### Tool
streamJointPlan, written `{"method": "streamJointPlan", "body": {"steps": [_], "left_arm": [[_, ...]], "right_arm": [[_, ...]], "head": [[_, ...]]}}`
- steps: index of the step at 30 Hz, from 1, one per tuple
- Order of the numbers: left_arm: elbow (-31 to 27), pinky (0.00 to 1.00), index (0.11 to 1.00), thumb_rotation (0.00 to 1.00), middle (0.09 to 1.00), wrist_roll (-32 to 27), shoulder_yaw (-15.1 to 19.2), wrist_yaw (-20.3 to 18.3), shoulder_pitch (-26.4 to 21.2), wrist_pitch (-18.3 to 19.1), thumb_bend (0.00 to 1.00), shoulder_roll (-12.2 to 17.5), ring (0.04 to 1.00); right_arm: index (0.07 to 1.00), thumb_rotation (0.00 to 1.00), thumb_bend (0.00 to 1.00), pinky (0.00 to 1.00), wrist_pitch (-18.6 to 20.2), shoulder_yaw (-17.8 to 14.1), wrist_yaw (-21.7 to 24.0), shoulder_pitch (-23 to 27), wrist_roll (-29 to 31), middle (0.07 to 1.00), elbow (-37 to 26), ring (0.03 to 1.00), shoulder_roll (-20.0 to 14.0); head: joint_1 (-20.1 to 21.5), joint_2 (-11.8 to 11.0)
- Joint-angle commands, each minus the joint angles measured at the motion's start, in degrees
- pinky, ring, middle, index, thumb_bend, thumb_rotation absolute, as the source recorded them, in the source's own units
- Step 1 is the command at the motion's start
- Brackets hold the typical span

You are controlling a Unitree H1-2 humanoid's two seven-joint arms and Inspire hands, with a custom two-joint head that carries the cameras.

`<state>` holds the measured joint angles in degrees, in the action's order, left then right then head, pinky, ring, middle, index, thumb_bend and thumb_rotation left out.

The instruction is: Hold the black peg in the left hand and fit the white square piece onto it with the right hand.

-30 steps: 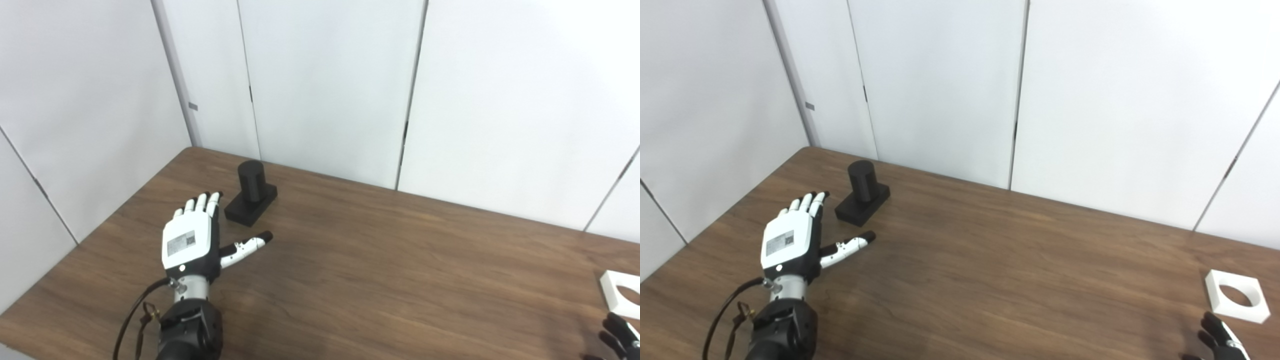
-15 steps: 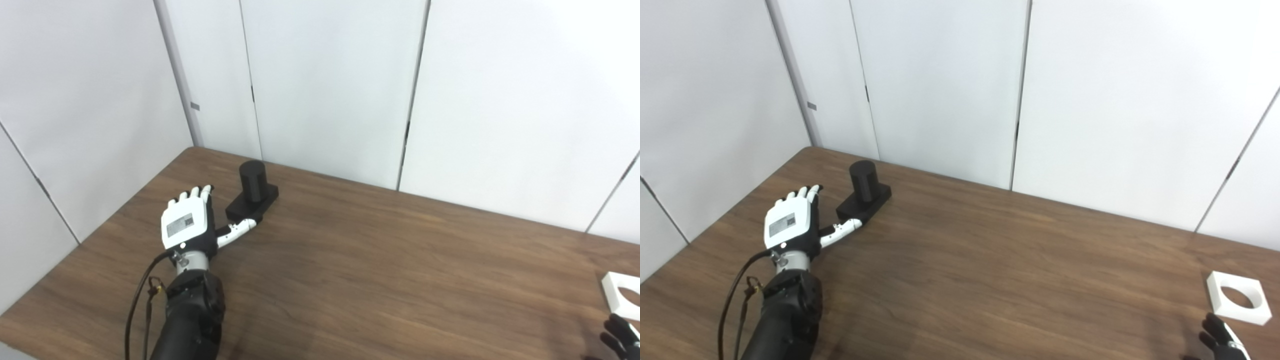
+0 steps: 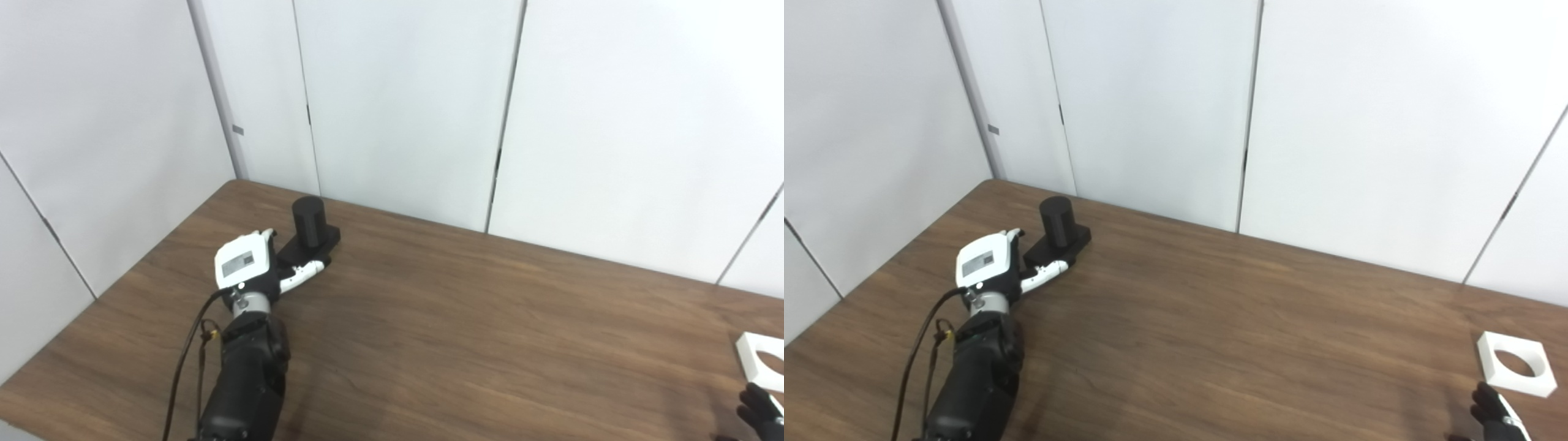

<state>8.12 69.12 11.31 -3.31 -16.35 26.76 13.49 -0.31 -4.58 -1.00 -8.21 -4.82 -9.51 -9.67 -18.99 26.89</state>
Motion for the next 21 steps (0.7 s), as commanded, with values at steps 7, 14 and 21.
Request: {"method": "streamJointPlan", "body": {"steps": [7,14,21], "left_arm": [[6.8,1.00,0.887,0.89,0.932,0.9,-1.3,3.3,-6.0,0.2,0.81,1.8,0.951],[13.2,1.00,0.888,0.85,0.928,2.8,-1.1,6.4,-8.7,0.2,0.83,1.6,0.950],[16.8,1.00,0.891,0.81,0.934,4.9,-0.9,8.7,-9.5,0.2,0.83,1.8,0.963]], "right_arm": [[0.892,1.00,0.41,0.86,0.3,1.2,-0.1,0.6,-1.1,0.901,0.8,0.902,0.3],[0.902,1.00,0.38,0.85,0.7,1.6,-0.2,0.8,-0.7,0.907,0.9,0.914,0.5],[0.901,1.00,0.39,0.80,-0.2,1.6,-0.1,0.7,-0.4,0.900,1.1,0.901,0.4]], "head": [[0.2,-0.3],[0.5,-0.4],[0.4,-0.4]]}}
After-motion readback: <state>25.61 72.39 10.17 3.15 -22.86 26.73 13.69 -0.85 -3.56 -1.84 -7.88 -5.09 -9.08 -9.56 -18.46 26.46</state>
